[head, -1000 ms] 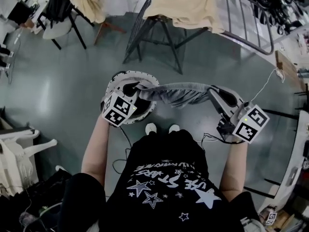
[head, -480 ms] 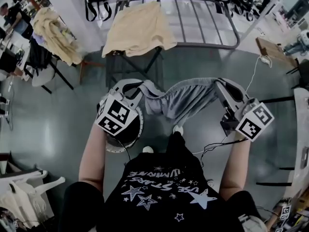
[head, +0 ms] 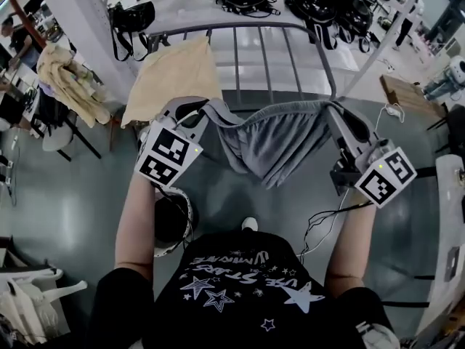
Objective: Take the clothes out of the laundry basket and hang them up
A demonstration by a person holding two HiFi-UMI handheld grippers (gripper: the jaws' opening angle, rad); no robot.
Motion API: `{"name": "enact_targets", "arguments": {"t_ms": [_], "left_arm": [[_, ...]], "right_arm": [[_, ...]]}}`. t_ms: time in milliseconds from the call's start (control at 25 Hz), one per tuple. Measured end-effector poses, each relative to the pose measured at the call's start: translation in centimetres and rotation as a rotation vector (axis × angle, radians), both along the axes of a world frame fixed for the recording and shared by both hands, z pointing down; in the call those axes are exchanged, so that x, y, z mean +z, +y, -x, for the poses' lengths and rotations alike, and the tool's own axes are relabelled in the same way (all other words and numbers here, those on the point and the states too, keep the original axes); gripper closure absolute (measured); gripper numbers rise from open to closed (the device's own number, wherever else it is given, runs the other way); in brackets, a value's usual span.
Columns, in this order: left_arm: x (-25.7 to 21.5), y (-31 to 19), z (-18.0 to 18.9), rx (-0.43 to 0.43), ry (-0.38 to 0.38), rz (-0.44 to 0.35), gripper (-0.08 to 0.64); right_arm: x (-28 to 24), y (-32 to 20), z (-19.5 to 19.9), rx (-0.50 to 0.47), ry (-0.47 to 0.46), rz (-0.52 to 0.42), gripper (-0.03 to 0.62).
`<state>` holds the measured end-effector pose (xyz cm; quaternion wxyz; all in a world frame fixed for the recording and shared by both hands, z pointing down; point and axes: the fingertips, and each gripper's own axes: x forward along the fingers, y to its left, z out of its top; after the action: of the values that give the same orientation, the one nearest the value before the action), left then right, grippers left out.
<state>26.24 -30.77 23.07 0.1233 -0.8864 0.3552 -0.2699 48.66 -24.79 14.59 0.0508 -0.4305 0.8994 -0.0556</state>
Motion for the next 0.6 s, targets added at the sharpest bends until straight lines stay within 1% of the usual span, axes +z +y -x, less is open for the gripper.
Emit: {"name": "enact_targets", "arguments": {"t_ms": [160,280,440,520,600], "left_arm": [[-2.7,-3.9,-2.0,-0.055,-0.017,-0.033,0.517],[-5.2,-6.7,-3.1,-0.058,-0.026,-0.064,0.516],[-7.0,-11.1,-4.2,-0.076,-0.051,-0.086,0.517],[-7.0,-13.8,-4.5,-0.093,-0.07,-0.083,0.515],[-6.7,-16.3,-4.7,-0.101,-0.084,-0.074,0.515]], "right_arm": [[-1.7,-4.2,-3.2,0.014,-0.016,-0.033,0.56],[-3.2,-7.6,-5.1,0.034,-0.017,-0.049,0.561],[-5.0,-12.3,-5.7,0.011,0.023,-0.095,0.56],[-4.6,-14.9,-6.4,0.037,0.031,-0.076,0.56],[-3.6,-17.5,-7.8,0.103,0.018,-0.026,0.561]]}}
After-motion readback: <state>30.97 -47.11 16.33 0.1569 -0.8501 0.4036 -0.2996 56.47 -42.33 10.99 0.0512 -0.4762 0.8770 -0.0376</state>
